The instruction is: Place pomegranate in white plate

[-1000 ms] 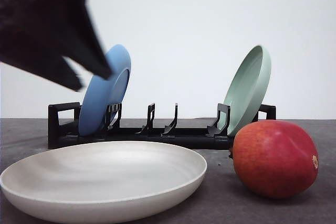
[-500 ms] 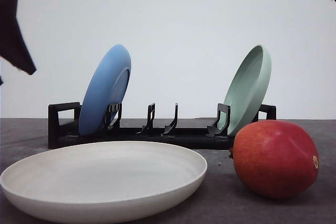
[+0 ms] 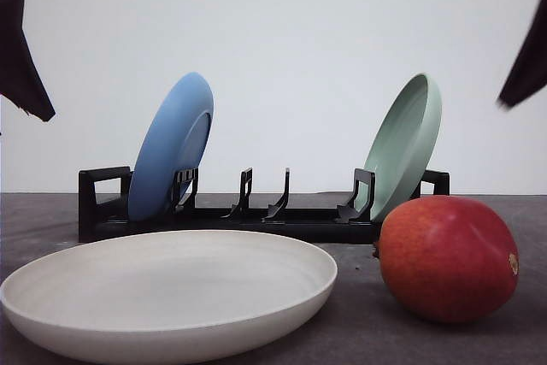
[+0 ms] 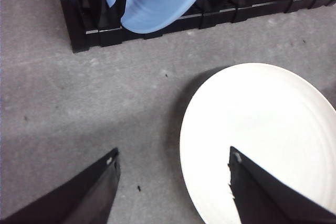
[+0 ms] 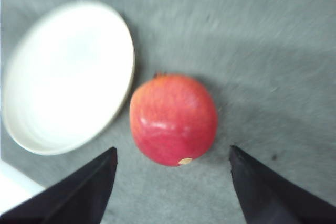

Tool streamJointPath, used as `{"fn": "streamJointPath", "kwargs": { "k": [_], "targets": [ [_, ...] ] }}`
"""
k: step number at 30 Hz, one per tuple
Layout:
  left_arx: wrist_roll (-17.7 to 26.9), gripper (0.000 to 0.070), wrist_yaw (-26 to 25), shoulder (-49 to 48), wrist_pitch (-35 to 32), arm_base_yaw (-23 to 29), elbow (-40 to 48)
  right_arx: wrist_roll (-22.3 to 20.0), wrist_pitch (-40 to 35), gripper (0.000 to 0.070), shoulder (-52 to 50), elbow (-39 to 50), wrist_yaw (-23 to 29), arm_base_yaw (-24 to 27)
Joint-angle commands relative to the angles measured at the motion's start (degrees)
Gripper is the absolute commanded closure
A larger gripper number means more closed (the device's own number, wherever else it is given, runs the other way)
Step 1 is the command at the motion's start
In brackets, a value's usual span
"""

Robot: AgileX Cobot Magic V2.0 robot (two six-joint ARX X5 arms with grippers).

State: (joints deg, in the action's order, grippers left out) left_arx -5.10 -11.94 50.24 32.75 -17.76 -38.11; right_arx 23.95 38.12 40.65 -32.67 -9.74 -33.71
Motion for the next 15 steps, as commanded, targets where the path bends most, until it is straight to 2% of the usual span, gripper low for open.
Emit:
{"fn": "streamJointPath", "kwargs": {
  "k": [1, 7, 12, 15],
  "targets": [
    [0.98, 0.0307, -0.15, 0.24, -0.63, -0.09, -0.74, 0.87, -1.51, 0.0269, 3.44, -1.14, 1.37, -2.47],
    [0.98, 0.0307, -0.13, 0.24, -0.66, -0.09, -0.74, -2.32, -7.22, 0.0153, 12.92, -1.22, 4.89, -8.15],
    [1.01, 0.0307, -0.12, 0.24, -0.66, -0.09, -0.74, -5.74, -8.55, 0.0039, 17.9, -1.22, 8.2, -9.75],
    [1.01, 0.0308, -0.11, 0.24, -0.68, -0.09, -0.74, -7.42, -8.9, 0.0014, 19.83, -1.22, 9.13, -9.81]
  ]
}}
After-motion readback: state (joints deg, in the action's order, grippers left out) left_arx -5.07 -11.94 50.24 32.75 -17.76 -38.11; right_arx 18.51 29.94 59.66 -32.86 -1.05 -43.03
